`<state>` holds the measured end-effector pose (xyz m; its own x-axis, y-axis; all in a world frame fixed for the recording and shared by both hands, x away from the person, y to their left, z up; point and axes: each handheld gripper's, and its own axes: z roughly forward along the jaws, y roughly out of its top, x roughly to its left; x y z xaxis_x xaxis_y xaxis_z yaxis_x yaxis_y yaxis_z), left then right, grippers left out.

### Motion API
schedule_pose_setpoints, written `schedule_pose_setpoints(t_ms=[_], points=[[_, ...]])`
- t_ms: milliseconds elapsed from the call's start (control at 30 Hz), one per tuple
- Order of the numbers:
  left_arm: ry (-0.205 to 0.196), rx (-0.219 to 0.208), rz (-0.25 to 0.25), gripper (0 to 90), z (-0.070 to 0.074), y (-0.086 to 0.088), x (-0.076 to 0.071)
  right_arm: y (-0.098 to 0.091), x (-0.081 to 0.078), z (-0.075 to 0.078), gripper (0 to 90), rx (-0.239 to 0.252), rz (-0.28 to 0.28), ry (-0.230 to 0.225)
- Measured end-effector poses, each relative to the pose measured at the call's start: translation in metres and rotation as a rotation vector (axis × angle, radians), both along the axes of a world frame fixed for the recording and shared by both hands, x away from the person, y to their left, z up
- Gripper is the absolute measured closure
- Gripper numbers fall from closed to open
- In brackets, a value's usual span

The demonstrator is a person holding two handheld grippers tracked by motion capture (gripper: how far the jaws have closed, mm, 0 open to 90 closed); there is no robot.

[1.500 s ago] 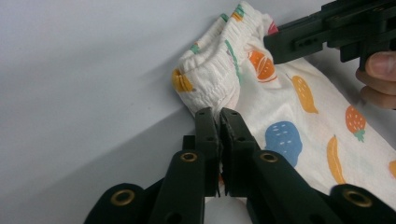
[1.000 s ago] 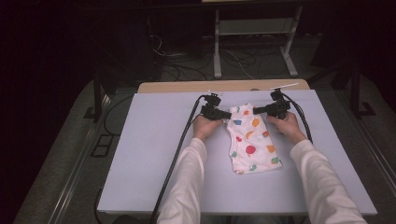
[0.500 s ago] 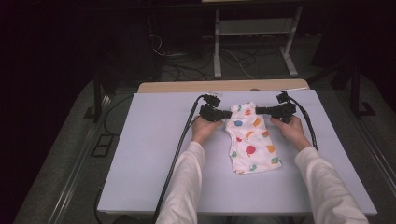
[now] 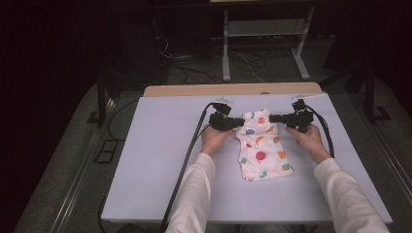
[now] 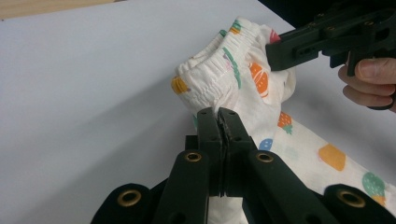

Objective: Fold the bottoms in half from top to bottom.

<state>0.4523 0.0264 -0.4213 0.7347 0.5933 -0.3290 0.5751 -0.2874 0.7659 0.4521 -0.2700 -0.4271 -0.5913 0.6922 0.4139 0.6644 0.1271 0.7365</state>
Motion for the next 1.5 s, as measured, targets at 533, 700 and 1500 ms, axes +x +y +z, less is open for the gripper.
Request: schedule_pose_setpoints(t_ms=[533,700,1500], points=[[-0.014,0.014,-0.022,88.0,0.004,-0.002,-0.018,-0.009,-0.026,-0.004,87.5,0.028,0.007,0.002],[-0.015,0.013,-0.025,88.0,0.005,-0.002,-0.024,-0.008,-0.031,0.0,87.5,0.012,0.01,-0.009],[-0.032,0.017,-0.085,87.9,0.0,-0.005,-0.053,-0.011,-0.058,-0.007,87.3,-0.014,0.017,0.02]])
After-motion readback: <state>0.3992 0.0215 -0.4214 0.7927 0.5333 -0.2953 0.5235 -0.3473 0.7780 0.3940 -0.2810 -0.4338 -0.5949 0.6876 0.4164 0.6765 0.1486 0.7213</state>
